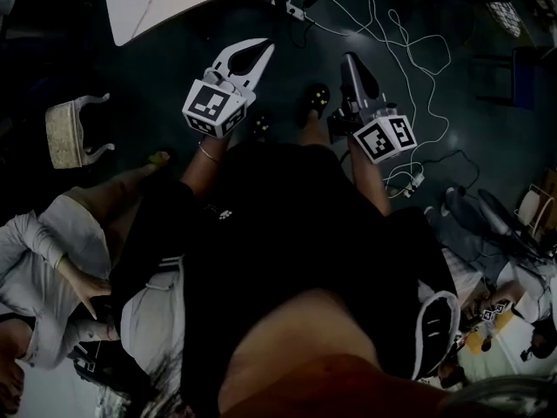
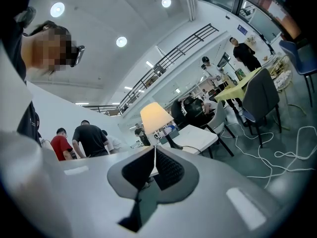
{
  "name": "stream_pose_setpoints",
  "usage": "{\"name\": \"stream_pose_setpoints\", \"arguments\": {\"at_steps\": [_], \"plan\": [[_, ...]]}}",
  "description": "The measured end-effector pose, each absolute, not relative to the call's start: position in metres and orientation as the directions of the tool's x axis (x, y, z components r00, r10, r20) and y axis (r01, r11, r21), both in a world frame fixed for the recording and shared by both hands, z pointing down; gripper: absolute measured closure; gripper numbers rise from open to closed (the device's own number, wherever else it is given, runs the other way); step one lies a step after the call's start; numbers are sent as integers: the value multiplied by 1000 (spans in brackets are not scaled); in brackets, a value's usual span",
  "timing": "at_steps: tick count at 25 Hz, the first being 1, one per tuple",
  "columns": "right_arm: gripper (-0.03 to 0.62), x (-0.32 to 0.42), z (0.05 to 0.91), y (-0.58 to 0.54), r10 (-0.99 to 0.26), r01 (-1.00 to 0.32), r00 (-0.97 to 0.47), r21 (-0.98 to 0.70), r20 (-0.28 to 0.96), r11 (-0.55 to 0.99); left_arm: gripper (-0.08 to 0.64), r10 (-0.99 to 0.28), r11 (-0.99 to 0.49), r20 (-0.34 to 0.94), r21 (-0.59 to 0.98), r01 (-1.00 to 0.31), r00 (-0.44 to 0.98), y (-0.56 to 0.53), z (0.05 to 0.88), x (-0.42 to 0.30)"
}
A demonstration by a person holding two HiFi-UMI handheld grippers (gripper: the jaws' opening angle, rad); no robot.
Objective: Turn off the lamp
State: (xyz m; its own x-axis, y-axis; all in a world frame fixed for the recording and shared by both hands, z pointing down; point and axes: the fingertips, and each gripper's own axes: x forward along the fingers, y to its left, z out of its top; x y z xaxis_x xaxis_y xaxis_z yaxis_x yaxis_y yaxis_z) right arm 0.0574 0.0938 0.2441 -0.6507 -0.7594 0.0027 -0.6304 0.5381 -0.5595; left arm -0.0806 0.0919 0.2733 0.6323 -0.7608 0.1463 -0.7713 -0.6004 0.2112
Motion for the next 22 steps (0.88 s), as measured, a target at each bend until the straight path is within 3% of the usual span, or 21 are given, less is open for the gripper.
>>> {"name": "stream_pose_setpoints", "arguments": {"at_steps": [12,22], "plan": [[591,120,260,32,-757,-620,-654,-577,6,532,552,-770,-591,154,192,-783,619,40,268,-23],[591,149,238,-17,-687,-563,-725,-544,-36,622,552,-829,-530,119,147,-835,547,3,253,6]]}}
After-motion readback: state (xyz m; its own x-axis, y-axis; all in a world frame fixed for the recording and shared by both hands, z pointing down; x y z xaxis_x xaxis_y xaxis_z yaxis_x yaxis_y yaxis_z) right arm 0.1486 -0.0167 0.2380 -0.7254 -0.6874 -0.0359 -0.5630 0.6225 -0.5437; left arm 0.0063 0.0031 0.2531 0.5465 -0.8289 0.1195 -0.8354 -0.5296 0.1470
